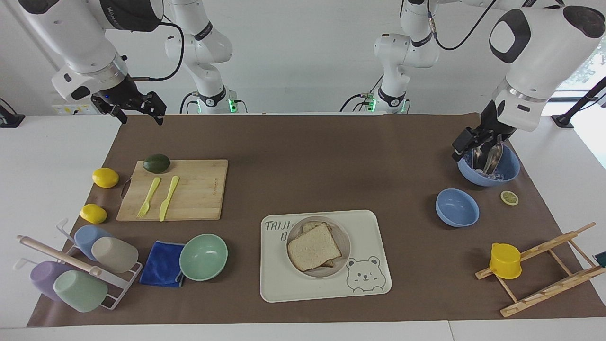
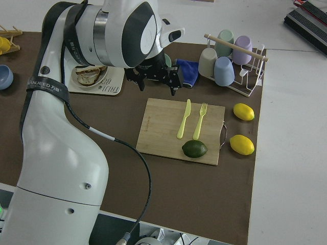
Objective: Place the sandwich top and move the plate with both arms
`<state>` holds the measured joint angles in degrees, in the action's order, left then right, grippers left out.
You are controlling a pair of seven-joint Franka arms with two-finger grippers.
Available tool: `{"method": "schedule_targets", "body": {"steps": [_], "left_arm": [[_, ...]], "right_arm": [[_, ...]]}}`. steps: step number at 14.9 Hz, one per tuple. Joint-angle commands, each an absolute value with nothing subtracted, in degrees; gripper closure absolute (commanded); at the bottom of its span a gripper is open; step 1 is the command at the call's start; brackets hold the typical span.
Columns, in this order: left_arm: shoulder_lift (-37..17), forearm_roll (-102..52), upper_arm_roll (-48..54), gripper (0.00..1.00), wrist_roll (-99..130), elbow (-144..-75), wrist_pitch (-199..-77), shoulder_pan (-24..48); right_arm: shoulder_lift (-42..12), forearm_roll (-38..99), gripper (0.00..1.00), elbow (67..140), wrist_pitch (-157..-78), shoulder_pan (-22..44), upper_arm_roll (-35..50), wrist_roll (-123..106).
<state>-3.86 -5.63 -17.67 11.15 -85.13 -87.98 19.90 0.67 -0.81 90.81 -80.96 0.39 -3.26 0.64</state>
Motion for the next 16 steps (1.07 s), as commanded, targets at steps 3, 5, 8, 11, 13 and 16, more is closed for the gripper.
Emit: {"method": "schedule_targets", "body": {"steps": [3, 5, 8, 11, 13, 16], "left_arm": [[3.5, -4.5, -10.5, 0.0, 4.1, -91.5, -80.1, 11.6], [7.4, -4.5, -10.4, 0.0, 4.0, -98.1, -81.2, 12.3], [7.1, -3.5, -9.4, 0.0, 4.0, -98.4, -84.6, 12.1], [4.3, -2.2, -3.3, 0.0, 4.0, -93.5, -86.5, 7.1], [3.0, -0.4, -3.2, 0.0, 4.0, -91.1, -86.2, 7.9], [2.9, -0.9, -3.6, 0.0, 3.8, -91.8, -86.1, 7.7]], "right_arm": [[1.4, 0.6, 0.0, 91.4, -80.9, -0.2, -3.1, -0.4], [1.4, 0.6, 0.0, 91.4, -80.9, -0.2, -3.1, -0.4], [1.5, 0.5, 0.0, 91.4, -80.9, -0.2, -3.1, -0.4], [1.5, 0.5, 0.0, 91.4, -80.9, -0.2, -3.1, -0.4], [1.5, 0.6, 0.0, 91.4, -80.9, -0.2, -3.1, -0.4], [1.5, 0.5, 0.0, 91.4, -80.9, -0.2, -3.1, -0.4]]}}
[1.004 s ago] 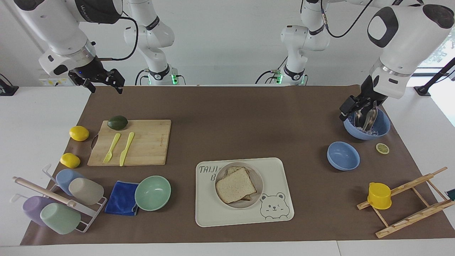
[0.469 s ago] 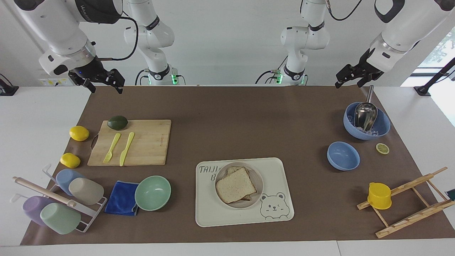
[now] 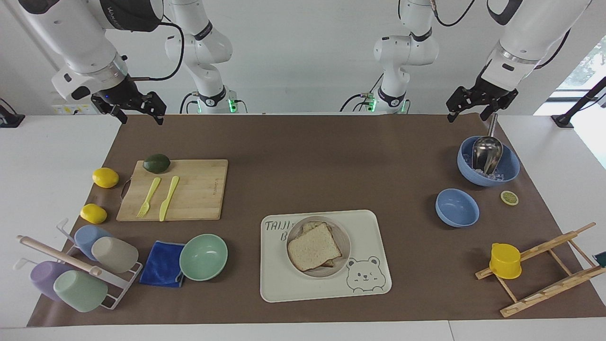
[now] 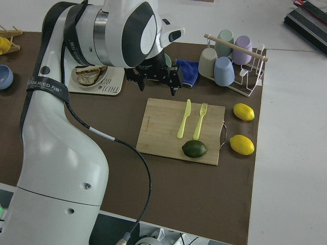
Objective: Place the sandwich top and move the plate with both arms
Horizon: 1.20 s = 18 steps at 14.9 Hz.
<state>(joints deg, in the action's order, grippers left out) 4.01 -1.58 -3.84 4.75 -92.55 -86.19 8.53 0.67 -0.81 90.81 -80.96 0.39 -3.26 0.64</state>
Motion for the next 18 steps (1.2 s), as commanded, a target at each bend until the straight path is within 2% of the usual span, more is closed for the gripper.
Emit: {"method": "schedule_targets", "body": {"steps": [1, 18], "left_arm": [[3.0, -0.8, -3.6, 0.0, 3.6, -92.7, -85.8, 7.8], [2.4, -1.9, -3.6, 0.0, 3.7, -91.7, -87.4, 7.8]], "right_arm": [[1.5, 0.5, 0.0, 91.4, -80.9, -0.2, -3.1, -0.4], [1.5, 0.6, 0.0, 91.4, -80.9, -0.2, -3.1, -0.4]]}}
